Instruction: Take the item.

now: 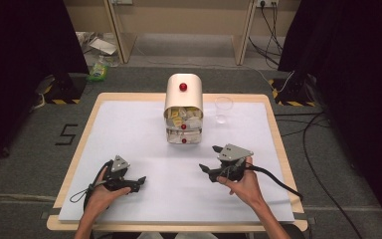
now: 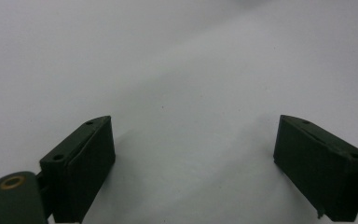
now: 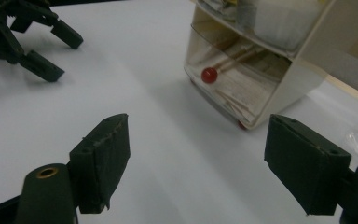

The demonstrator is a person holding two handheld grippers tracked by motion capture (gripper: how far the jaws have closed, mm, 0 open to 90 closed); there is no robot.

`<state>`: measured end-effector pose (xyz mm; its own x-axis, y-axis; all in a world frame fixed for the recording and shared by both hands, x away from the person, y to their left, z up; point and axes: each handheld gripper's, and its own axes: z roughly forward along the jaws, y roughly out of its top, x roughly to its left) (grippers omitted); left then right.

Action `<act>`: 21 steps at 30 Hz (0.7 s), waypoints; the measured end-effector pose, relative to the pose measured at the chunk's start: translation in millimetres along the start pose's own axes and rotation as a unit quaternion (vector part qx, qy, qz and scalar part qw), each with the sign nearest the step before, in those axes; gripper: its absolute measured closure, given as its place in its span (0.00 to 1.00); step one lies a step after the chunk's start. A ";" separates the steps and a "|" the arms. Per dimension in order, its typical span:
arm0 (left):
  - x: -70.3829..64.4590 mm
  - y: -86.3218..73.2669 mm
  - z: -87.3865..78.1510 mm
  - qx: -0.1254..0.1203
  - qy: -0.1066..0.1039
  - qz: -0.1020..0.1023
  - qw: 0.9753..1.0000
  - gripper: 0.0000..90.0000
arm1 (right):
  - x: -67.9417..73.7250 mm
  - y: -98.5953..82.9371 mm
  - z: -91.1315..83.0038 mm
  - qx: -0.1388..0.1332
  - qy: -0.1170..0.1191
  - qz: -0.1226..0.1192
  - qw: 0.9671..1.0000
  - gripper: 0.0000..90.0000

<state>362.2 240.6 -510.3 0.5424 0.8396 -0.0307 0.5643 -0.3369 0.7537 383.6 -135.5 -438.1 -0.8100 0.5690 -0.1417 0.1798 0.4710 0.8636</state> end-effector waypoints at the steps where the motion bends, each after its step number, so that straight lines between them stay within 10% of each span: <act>1: 0.0 0.0 0.0 0.000 0.000 0.000 1.000 0.13 | 0.6 3.4 1.9 -0.004 0.002 -0.001 1.000 0.26; 21: 0.3 0.0 -0.1 0.000 -0.001 0.000 1.000 0.13 | -11.5 62.1 28.0 -0.062 0.003 -0.029 0.998 0.28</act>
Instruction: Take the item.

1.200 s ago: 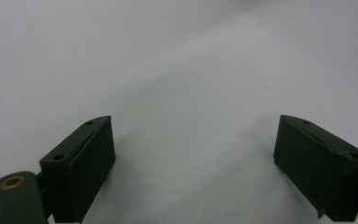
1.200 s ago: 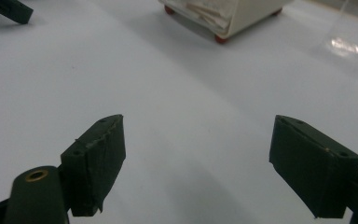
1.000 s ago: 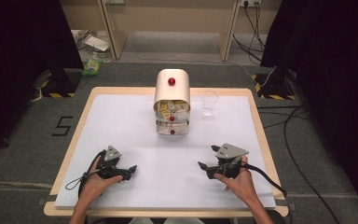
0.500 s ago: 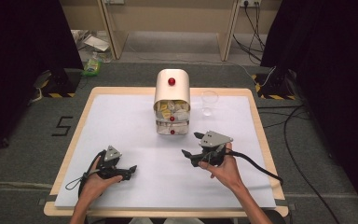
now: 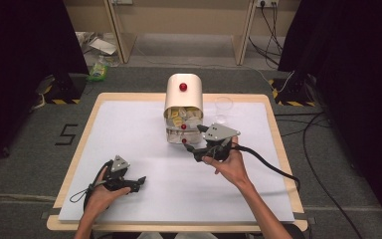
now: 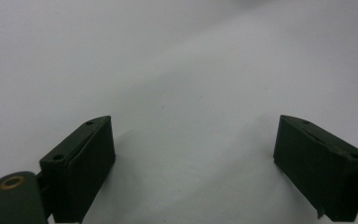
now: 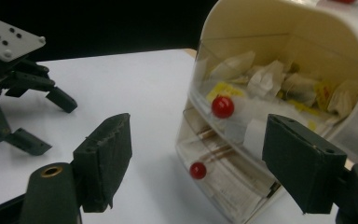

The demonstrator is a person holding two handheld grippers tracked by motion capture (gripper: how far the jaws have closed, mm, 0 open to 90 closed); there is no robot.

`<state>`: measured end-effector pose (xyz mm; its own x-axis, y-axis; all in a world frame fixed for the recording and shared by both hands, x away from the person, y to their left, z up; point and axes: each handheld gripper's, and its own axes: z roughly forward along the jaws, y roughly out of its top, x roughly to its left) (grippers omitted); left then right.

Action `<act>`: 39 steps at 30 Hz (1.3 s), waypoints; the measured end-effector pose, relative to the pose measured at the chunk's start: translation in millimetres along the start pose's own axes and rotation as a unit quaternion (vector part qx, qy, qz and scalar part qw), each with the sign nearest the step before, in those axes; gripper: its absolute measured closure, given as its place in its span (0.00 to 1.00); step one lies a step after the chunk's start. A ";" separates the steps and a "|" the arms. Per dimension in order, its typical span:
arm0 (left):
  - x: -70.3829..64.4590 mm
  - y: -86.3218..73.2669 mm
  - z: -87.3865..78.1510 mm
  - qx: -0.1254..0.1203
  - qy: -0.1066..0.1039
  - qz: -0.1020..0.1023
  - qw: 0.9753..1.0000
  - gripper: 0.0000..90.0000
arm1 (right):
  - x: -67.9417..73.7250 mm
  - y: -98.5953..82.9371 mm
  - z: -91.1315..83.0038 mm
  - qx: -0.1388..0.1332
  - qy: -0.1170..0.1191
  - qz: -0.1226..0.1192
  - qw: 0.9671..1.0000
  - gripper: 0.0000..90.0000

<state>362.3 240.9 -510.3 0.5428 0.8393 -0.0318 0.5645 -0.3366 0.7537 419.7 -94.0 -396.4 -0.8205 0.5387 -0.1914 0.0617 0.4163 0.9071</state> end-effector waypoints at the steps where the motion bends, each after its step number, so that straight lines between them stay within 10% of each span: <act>1: 0.0 0.0 0.0 0.000 0.000 0.000 1.000 0.13 | -0.7 2.8 2.1 -0.005 0.002 0.003 1.000 0.28; 22: 0.1 0.0 0.0 0.000 0.000 0.000 1.000 0.13 | -20.0 20.6 35.9 0.008 -0.002 -0.009 1.000 0.29; 39: -0.1 -0.1 0.0 0.000 0.000 0.000 1.000 0.13 | -7.5 17.3 26.6 0.011 0.016 -0.010 1.000 0.28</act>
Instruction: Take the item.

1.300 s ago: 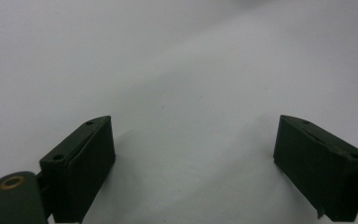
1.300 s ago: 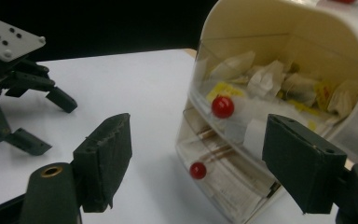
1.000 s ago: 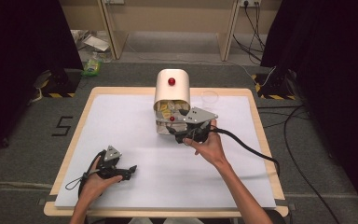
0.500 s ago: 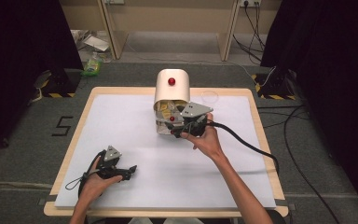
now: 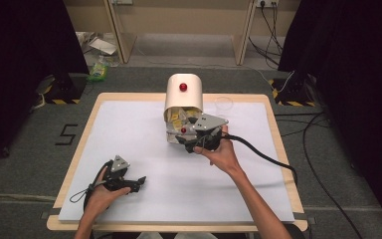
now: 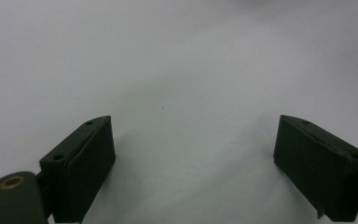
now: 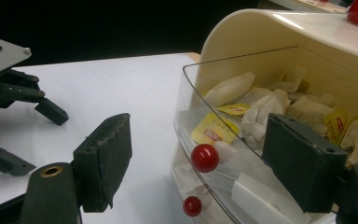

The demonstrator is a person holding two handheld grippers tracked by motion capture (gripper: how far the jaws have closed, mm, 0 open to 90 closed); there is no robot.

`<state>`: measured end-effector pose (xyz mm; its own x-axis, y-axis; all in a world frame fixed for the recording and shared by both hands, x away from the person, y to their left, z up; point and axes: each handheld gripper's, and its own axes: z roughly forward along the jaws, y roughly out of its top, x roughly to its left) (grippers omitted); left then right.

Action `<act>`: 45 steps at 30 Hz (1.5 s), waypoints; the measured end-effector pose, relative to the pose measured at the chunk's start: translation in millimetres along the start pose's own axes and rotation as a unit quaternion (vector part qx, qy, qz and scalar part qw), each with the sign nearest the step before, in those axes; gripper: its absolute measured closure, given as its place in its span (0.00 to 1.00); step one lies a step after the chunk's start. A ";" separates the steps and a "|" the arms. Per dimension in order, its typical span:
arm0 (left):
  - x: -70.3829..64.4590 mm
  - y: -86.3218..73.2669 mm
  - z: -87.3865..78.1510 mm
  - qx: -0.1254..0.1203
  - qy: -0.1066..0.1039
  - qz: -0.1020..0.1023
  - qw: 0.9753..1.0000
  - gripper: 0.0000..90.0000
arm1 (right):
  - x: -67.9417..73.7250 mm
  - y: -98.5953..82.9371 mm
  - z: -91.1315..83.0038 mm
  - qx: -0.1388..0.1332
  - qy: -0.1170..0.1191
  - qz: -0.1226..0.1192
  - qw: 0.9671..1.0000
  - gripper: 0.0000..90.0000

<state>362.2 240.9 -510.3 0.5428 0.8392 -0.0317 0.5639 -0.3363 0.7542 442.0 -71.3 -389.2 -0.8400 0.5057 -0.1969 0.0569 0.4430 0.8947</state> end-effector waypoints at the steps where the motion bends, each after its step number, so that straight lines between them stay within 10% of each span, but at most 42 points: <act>1: 0.0 0.0 0.0 0.000 0.000 0.000 1.000 0.13 | 1.2 -0.2 -1.4 0.000 0.002 0.002 1.000 0.28; 45: 0.2 -0.1 -0.2 0.000 -0.001 0.000 1.000 0.13 | 44.3 -18.7 -33.0 0.016 0.040 -0.017 0.999 0.32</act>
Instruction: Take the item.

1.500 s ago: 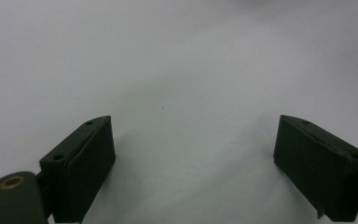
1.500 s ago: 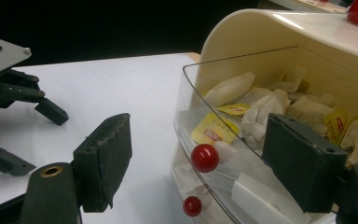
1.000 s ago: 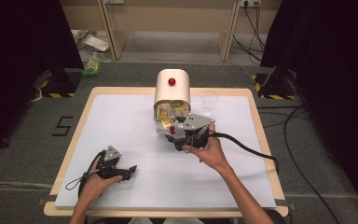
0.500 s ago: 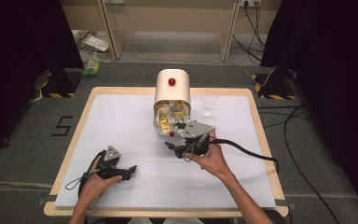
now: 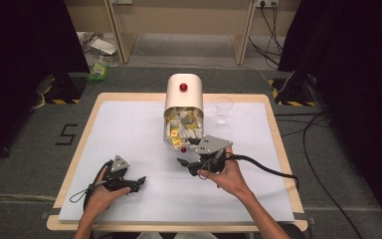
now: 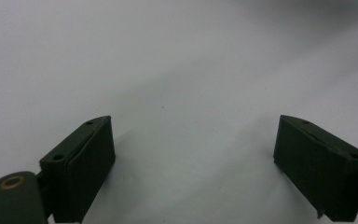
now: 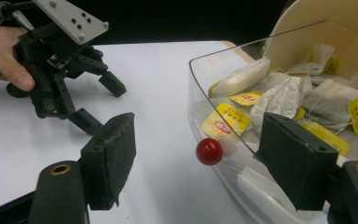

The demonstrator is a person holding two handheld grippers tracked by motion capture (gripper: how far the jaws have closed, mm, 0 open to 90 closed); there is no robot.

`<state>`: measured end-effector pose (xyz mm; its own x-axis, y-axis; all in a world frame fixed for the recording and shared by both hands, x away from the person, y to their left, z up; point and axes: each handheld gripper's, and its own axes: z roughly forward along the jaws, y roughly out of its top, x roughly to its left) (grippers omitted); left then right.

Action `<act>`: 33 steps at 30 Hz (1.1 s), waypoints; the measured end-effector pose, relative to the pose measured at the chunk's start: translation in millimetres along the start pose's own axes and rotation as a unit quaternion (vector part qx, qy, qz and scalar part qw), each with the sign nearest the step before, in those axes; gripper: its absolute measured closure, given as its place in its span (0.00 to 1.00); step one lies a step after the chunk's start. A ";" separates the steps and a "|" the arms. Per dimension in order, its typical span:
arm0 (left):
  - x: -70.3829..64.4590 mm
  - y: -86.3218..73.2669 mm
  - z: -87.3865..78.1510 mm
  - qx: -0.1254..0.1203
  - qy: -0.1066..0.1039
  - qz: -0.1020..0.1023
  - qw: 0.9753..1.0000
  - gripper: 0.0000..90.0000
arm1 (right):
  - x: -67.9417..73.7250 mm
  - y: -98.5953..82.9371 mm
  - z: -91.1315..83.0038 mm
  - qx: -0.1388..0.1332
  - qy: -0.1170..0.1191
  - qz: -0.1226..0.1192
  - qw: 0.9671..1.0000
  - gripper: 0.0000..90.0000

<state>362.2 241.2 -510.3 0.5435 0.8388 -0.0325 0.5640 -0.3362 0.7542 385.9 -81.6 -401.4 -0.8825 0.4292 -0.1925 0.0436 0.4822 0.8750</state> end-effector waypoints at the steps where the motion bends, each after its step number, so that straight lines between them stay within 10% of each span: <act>1: 0.0 0.0 0.0 0.000 0.000 0.000 1.000 0.13 | 0.0 0.0 0.0 0.000 0.000 0.000 1.000 0.32; 25: 0.1 0.0 -0.1 0.000 0.001 0.001 1.000 0.13 | -15.6 9.1 0.5 -0.044 -0.023 0.047 0.998 0.43; 33: 0.2 0.1 -0.1 0.001 0.000 0.001 1.000 0.13 | -30.2 14.8 15.1 -0.021 -0.070 0.059 0.996 0.51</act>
<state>362.2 241.3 -510.2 0.5442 0.8384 -0.0304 0.5636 -0.3385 0.7535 420.2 -75.9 -389.4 -0.7984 0.5847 -0.1441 0.1211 0.3903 0.9127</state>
